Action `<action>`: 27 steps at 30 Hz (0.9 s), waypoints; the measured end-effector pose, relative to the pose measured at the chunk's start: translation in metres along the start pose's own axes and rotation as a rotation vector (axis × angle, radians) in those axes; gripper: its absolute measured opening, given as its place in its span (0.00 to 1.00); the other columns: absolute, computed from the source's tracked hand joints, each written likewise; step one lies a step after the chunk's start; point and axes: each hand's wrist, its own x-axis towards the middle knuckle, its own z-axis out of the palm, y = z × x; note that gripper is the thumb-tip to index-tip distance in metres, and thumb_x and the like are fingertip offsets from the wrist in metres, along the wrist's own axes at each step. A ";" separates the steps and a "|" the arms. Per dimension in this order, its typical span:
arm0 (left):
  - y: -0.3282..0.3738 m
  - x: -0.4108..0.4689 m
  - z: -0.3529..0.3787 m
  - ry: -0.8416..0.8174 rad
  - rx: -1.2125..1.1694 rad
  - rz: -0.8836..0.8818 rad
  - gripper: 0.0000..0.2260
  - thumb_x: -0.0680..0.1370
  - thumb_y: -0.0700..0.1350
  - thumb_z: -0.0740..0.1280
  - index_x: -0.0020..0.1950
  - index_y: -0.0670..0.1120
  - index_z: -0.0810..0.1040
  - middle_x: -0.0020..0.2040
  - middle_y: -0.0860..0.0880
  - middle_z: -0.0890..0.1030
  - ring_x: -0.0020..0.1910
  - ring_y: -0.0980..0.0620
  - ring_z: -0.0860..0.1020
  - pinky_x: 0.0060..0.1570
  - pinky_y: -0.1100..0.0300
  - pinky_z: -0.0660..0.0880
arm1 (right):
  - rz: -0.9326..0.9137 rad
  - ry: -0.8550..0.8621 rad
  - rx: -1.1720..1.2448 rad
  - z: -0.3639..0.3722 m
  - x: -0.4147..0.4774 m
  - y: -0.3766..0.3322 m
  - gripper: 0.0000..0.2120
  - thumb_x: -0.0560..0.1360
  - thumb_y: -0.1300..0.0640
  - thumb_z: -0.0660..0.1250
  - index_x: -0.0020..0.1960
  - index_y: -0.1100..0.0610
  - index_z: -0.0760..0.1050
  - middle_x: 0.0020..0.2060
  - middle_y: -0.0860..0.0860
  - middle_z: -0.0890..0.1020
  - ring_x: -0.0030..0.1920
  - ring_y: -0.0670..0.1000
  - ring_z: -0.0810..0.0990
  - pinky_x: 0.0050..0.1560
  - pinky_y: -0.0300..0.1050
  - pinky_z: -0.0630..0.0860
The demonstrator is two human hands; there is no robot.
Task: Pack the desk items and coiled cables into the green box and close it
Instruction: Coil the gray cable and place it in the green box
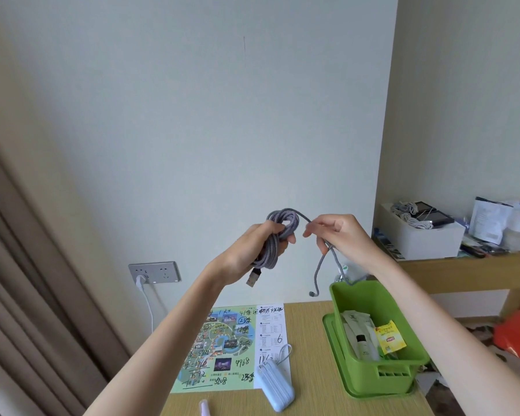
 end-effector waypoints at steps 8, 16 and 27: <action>-0.001 0.009 0.007 0.426 0.055 0.098 0.16 0.78 0.53 0.57 0.42 0.51 0.83 0.37 0.53 0.73 0.30 0.59 0.69 0.30 0.66 0.67 | 0.009 -0.030 -0.072 0.009 -0.003 0.001 0.16 0.82 0.54 0.60 0.40 0.59 0.78 0.25 0.52 0.77 0.29 0.49 0.69 0.36 0.39 0.68; 0.004 0.026 0.025 0.514 -0.022 0.092 0.16 0.81 0.49 0.56 0.52 0.47 0.82 0.37 0.52 0.69 0.28 0.59 0.67 0.31 0.67 0.66 | 0.000 0.152 -0.187 0.006 -0.002 0.002 0.15 0.83 0.56 0.56 0.40 0.61 0.72 0.20 0.48 0.67 0.23 0.51 0.76 0.33 0.47 0.71; 0.025 0.044 0.053 0.363 -0.144 0.111 0.18 0.81 0.50 0.55 0.53 0.48 0.84 0.41 0.47 0.76 0.38 0.56 0.73 0.40 0.61 0.69 | 0.047 -0.018 -0.028 -0.008 -0.008 -0.018 0.17 0.83 0.59 0.56 0.37 0.62 0.70 0.20 0.44 0.60 0.21 0.43 0.56 0.22 0.31 0.56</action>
